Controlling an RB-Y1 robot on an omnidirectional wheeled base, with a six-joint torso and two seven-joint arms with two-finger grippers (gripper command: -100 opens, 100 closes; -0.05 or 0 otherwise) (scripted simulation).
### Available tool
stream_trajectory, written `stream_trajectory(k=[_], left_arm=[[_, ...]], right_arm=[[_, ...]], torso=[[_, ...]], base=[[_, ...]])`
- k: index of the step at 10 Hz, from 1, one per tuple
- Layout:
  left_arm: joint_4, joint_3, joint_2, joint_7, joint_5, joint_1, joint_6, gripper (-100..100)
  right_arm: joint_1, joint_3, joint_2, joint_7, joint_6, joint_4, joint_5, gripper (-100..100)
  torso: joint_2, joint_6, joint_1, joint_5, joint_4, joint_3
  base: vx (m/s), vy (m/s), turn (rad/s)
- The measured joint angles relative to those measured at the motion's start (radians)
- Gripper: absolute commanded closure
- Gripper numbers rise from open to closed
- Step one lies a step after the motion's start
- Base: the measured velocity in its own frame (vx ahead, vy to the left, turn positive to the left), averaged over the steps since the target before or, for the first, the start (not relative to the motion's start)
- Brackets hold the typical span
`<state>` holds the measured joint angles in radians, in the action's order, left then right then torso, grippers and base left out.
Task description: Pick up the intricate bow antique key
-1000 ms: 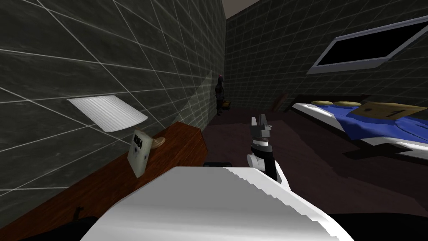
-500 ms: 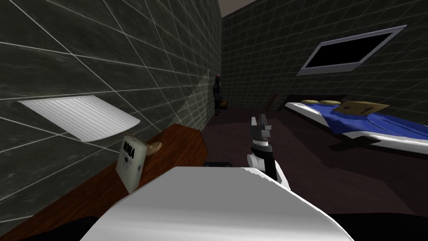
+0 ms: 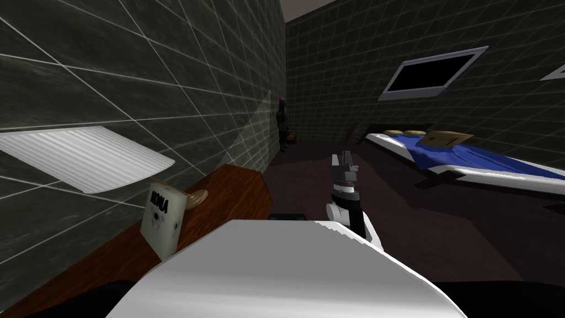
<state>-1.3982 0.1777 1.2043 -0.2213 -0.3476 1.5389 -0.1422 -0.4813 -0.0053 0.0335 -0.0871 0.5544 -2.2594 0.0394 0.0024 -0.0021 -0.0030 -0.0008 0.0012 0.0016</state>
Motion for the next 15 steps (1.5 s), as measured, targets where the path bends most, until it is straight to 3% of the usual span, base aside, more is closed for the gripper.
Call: stream_trajectory(k=[5,6,10,11,12,15], left_arm=[[0.116,-0.094,0.016,-0.056,-0.005,-0.088,-0.032,-100],[0.119,-0.096,0.017,-0.058,-0.006,-0.09,-0.034,100],[0.119,-0.095,0.017,-0.058,-0.006,-0.089,-0.034,100],[0.12,-0.095,0.017,-0.058,-0.006,-0.089,-0.033,0],[0.12,-0.095,0.017,-0.058,-0.006,-0.089,-0.033,100],[0.053,-0.044,0.004,-0.026,-0.001,-0.041,-0.015,100]], right_arm=[[0.0,0.0,0.0,0.0,0.0,0.0,0.0,0],[0.0,0.0,0.0,0.0,0.0,0.0,0.0,0],[0.0,0.0,0.0,0.0,0.0,0.0,0.0,0],[0.0,0.0,0.0,0.0,0.0,0.0,0.0,0],[0.0,0.0,0.0,0.0,0.0,0.0,0.0,0],[0.0,0.0,0.0,0.0,0.0,0.0,0.0,0]], torso=[[0.0,0.0,0.0,0.0,0.0,0.0],[-0.001,-0.001,0.001,0.0,0.0,0.0],[-0.003,-0.001,0.003,0.002,0.0,-0.001],[-0.003,0.0,0.003,0.002,0.0,-0.001],[-0.003,0.0,0.003,0.002,0.0,-0.001],[-0.006,0.0,0.005,0.003,-0.001,-0.003]], base=[[-0.041,-0.03,-0.098],[0.0,0.0,0.0],[0.0,0.0,-0.003],[0.0,0.0,0.0],[0.033,0.02,0.167],[0.052,0.036,0.137]])
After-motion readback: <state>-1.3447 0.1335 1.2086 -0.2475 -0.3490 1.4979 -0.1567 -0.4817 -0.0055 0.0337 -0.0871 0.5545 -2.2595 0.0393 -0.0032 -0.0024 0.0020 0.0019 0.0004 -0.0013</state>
